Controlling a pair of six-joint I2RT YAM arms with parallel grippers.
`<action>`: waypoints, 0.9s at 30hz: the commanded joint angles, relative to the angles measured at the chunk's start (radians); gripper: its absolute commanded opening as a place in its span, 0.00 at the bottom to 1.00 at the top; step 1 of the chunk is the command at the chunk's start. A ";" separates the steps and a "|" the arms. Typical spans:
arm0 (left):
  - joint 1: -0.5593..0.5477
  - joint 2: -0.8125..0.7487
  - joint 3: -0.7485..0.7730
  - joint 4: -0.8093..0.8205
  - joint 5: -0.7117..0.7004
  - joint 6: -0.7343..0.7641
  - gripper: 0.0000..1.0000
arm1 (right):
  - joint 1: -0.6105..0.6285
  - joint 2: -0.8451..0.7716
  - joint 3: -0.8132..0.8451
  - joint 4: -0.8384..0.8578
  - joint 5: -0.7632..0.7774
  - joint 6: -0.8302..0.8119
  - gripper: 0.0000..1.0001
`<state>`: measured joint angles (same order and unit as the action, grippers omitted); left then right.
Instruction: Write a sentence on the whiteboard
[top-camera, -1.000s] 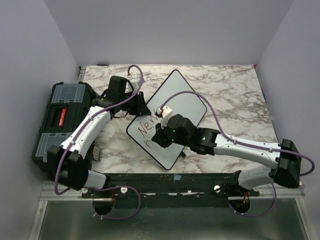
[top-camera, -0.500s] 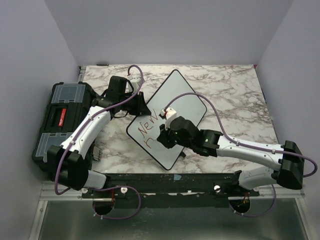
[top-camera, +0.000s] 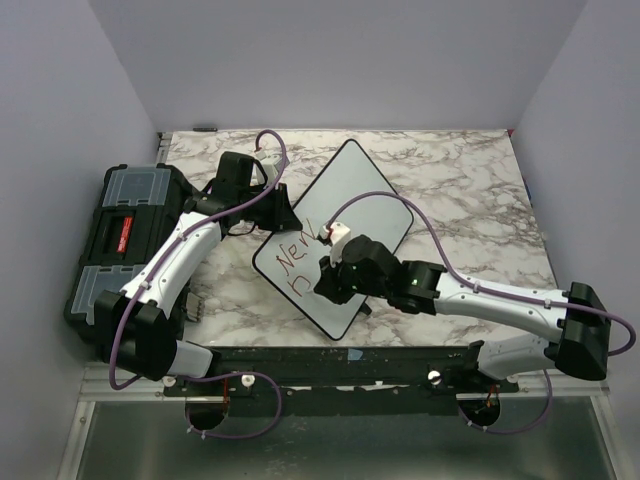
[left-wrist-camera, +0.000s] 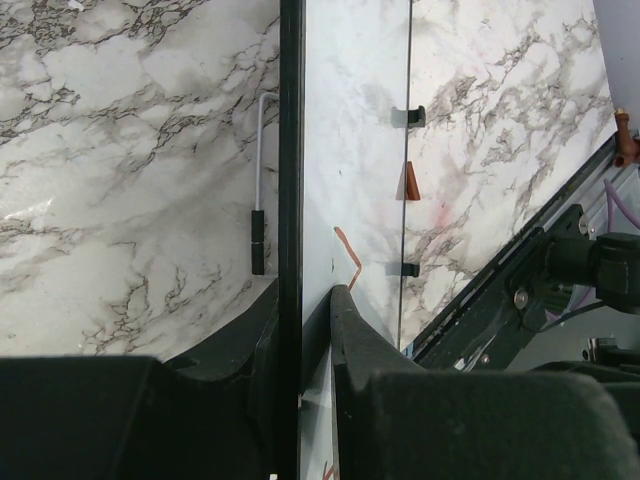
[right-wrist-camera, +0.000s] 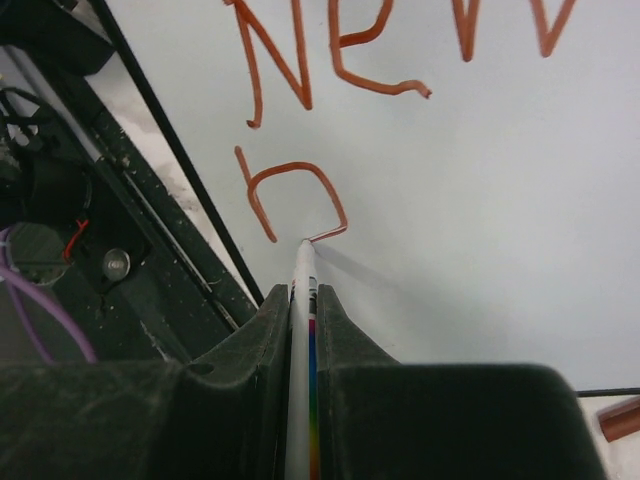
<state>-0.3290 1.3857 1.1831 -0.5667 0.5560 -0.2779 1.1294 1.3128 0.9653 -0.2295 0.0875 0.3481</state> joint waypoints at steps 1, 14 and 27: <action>-0.021 0.021 -0.014 -0.045 -0.143 0.132 0.00 | 0.008 0.041 -0.001 -0.010 -0.081 -0.014 0.01; -0.021 0.021 -0.014 -0.045 -0.144 0.132 0.00 | 0.016 0.053 0.053 0.008 -0.081 -0.006 0.01; -0.020 0.024 -0.014 -0.046 -0.147 0.132 0.00 | 0.017 -0.066 0.015 0.039 0.062 0.033 0.01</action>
<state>-0.3294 1.3857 1.1831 -0.5655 0.5564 -0.2775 1.1400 1.3056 0.9955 -0.2253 0.0391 0.3588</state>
